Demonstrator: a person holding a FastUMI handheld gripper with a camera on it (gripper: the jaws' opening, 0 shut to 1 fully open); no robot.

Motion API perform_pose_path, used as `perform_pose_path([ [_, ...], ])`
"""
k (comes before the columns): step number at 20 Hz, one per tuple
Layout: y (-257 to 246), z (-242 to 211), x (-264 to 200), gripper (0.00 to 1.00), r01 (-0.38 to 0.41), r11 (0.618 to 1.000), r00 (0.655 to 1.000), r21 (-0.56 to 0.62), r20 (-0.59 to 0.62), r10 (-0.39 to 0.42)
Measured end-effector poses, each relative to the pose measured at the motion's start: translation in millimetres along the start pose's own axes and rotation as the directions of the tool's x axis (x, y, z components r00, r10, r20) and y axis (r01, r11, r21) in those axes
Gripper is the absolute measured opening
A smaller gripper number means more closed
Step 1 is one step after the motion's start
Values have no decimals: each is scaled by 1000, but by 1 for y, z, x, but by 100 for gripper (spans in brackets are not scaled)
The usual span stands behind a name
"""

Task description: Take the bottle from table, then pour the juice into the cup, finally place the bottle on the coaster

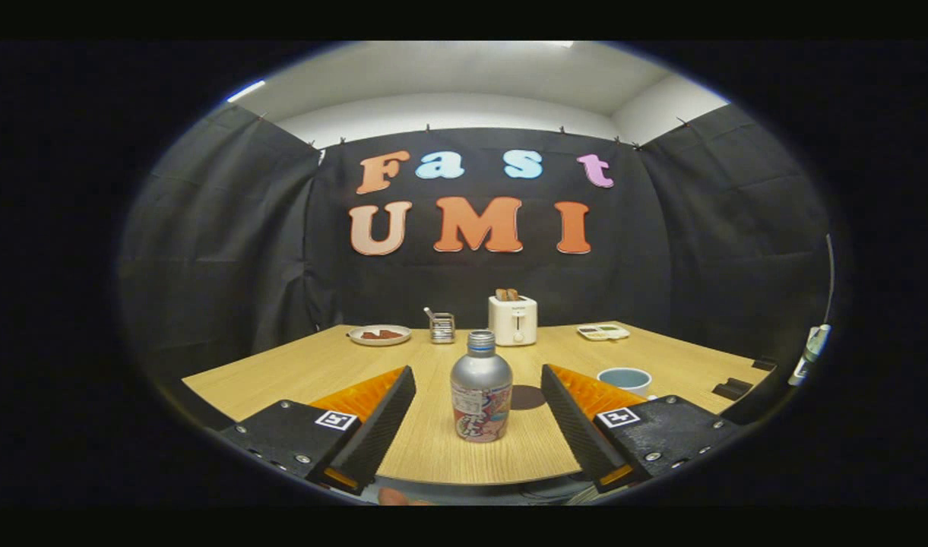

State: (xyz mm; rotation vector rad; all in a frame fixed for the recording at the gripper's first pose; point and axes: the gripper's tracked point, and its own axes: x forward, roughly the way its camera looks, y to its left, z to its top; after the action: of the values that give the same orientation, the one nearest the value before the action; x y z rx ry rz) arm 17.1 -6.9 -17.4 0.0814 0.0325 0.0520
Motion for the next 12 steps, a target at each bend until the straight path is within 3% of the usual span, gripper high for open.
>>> perform_pose_path([
  [12,-17,-56,21,99,44,999,983,-4,-176,-44],
])
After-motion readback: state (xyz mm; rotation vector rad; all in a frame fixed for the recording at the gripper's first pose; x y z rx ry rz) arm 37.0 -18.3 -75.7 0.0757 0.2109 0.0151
